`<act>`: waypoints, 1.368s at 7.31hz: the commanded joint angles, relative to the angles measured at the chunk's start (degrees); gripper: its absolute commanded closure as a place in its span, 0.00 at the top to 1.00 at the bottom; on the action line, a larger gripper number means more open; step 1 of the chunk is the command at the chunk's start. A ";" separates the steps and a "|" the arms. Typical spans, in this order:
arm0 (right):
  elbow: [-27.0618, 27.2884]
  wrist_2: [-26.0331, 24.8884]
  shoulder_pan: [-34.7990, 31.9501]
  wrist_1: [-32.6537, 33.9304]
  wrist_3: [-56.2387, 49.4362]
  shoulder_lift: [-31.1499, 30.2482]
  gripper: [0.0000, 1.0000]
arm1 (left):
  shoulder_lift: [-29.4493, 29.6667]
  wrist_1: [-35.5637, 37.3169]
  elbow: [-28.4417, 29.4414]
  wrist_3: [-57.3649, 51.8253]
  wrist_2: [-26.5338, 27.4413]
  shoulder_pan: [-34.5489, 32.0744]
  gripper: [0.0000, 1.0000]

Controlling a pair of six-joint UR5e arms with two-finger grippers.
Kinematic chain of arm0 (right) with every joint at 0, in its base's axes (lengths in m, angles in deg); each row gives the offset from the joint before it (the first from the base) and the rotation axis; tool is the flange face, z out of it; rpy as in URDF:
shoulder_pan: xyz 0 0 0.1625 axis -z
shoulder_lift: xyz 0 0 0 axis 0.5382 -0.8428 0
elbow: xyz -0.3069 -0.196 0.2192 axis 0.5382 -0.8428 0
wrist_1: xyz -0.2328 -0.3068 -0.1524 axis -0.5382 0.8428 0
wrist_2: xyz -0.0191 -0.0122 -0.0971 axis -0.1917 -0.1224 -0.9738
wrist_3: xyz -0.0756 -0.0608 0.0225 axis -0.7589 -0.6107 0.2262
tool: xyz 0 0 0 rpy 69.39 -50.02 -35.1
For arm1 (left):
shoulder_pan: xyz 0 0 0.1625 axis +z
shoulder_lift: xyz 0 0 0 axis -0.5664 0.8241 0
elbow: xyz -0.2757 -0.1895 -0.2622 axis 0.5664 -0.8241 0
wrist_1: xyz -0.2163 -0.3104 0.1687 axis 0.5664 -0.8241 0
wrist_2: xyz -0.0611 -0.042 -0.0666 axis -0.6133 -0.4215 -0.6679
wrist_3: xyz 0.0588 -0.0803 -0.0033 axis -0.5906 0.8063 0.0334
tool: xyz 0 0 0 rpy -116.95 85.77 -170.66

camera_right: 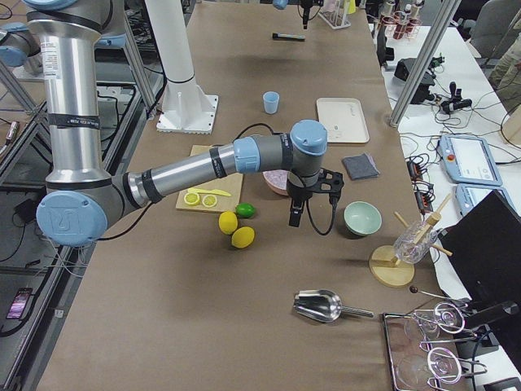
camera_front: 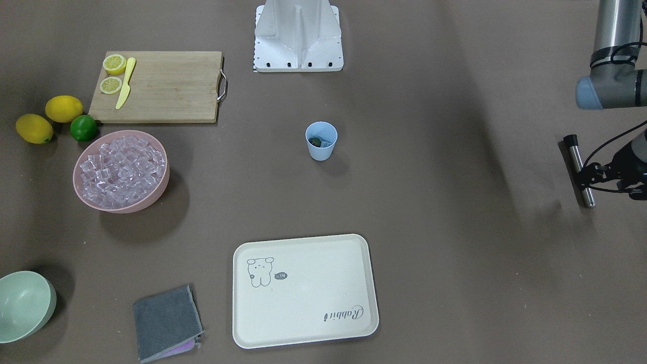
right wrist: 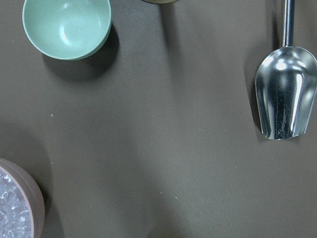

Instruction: Mash ice and strawberries in cup

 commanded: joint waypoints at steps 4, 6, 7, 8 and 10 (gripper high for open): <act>-0.60 -0.29 0.00 -1.40 0.74 0.37 1.00 | 4.13 -5.57 0.52 5.14 4.11 -5.57 0.98; -0.77 -0.29 0.00 -1.40 0.74 0.37 1.00 | 4.41 -4.78 0.08 4.35 2.63 -6.44 0.98; -0.86 -0.38 0.00 -1.32 0.74 0.37 1.00 | 4.67 -0.24 -1.66 3.13 -4.52 -9.06 0.98; -1.38 -0.29 0.00 -1.31 0.65 0.29 1.00 | 3.89 3.80 -4.38 -2.97 -5.72 -10.39 0.98; -2.97 0.06 0.00 -1.31 0.12 -0.06 1.00 | 0.74 12.69 -8.34 -12.85 -5.91 -12.07 0.98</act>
